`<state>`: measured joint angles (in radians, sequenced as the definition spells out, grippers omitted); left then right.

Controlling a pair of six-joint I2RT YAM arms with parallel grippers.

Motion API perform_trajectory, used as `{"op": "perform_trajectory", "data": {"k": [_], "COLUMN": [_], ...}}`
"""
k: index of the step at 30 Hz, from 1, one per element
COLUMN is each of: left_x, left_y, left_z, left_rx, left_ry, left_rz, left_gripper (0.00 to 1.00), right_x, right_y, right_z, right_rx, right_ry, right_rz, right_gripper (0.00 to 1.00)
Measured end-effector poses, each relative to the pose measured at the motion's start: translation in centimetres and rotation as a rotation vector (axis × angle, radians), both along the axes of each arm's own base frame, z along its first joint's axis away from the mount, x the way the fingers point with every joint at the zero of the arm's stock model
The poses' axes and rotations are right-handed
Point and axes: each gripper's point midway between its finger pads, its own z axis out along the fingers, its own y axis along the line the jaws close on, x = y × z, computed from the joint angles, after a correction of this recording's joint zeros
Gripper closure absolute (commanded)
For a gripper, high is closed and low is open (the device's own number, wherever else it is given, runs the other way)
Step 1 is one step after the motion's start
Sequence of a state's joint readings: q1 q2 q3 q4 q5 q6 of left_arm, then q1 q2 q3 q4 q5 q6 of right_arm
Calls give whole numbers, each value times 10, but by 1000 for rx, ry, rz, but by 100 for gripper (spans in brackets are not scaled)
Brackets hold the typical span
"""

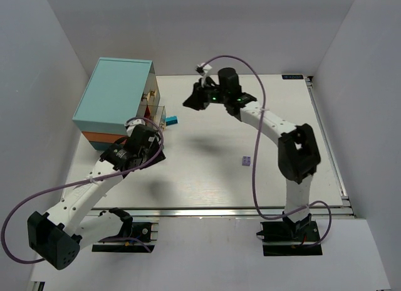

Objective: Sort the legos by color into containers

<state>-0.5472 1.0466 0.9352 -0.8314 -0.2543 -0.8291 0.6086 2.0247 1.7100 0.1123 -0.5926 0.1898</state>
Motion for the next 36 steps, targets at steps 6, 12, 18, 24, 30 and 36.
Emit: {"op": "perform_trajectory", "data": {"k": [6,12,18,24,30,36], "left_x": [-9,-12,-23,-30,-33,-37], "left_y": [21,48,71,80,82,85], "left_z": [21,78,99,115,113,109], "left_rx": [-10,-20,1,-3,8,19], "left_ry": [-82,-241,-281,-310,-300,-282], "left_rz": [88,184,258,284,288,291], "left_gripper": [35,33,32,31,29,27], "right_x": [-41,-94,-99,-99,-101,-92], "right_y": [-67,-51,-9,27,61,81], "right_z": [-41,-116,-153,-160,-163,-174], "right_rx": [-136,-222,-211,-165,-111,-76], "right_ry": [-104,-63,-37,-55,-46,-7], "right_rz": [19,160,188,165,127,39], "right_gripper": [29,18,11,11,11,11]}}
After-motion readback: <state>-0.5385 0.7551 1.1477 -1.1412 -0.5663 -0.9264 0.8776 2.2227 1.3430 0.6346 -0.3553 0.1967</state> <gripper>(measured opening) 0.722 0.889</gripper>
